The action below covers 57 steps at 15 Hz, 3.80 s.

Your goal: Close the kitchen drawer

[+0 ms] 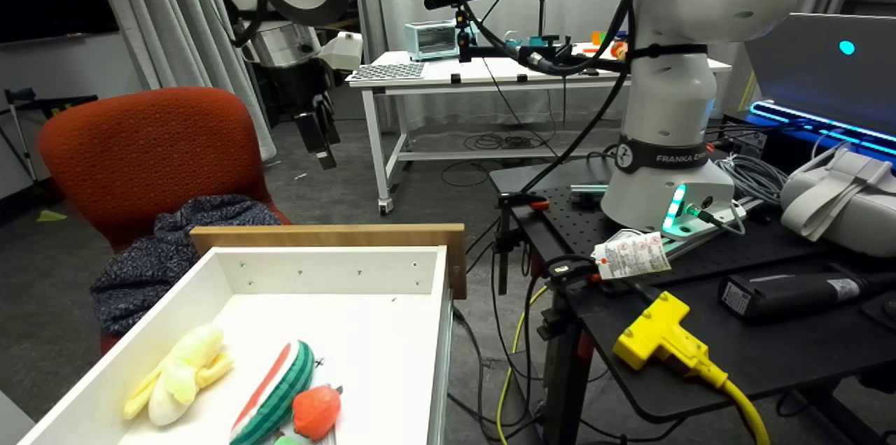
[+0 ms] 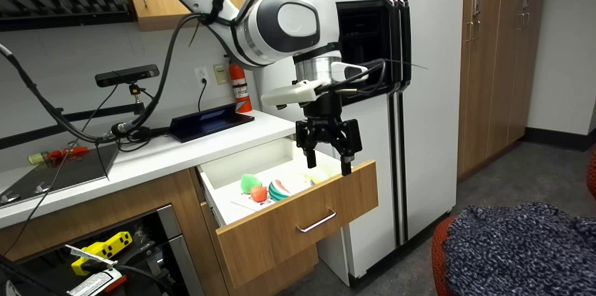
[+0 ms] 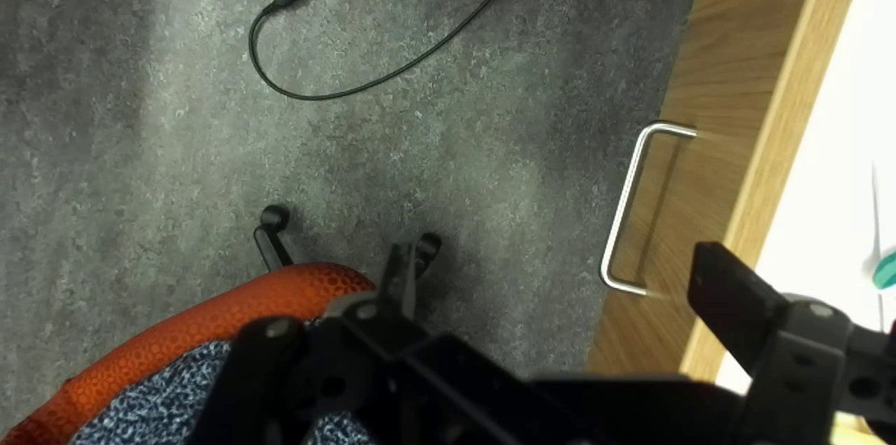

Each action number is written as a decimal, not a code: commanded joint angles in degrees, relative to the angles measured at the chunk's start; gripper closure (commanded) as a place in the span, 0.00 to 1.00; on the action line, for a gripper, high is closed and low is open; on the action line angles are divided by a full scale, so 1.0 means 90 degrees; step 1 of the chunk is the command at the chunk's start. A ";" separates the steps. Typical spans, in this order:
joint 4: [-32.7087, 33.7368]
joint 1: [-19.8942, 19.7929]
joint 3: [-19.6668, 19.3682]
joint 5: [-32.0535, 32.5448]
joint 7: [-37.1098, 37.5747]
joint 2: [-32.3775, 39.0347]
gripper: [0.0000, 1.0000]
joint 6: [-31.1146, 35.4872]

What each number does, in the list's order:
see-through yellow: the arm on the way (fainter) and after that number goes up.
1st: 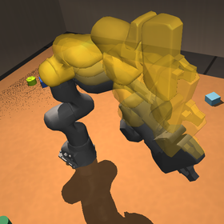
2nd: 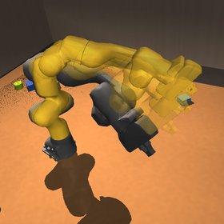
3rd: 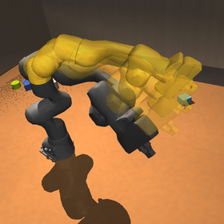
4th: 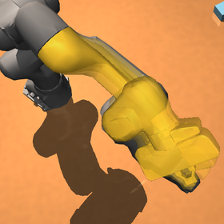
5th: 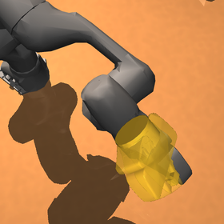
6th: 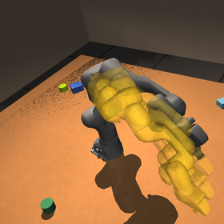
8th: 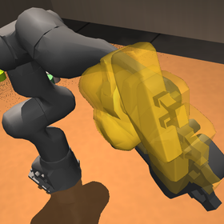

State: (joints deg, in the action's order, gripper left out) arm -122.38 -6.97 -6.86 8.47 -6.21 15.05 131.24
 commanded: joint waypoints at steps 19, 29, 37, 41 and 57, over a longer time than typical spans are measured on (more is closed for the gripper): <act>0.1955 -0.0259 0.0303 -0.0546 -0.0392 0.2217 0.26 -0.0146; 0.2423 -0.0744 0.0865 -0.1300 -0.1543 0.2558 0.99 -0.0366; 0.2368 -0.0778 0.1246 -0.1404 -0.2243 0.2523 1.00 -0.0587; 0.2285 -0.0823 0.1513 -0.1530 -0.2809 0.2365 1.00 -0.0732; 0.2028 -0.0226 0.1270 -0.0917 -0.4121 0.1435 1.00 -0.2006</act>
State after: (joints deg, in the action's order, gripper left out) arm -102.05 -10.66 7.87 -1.30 -46.30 30.33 111.49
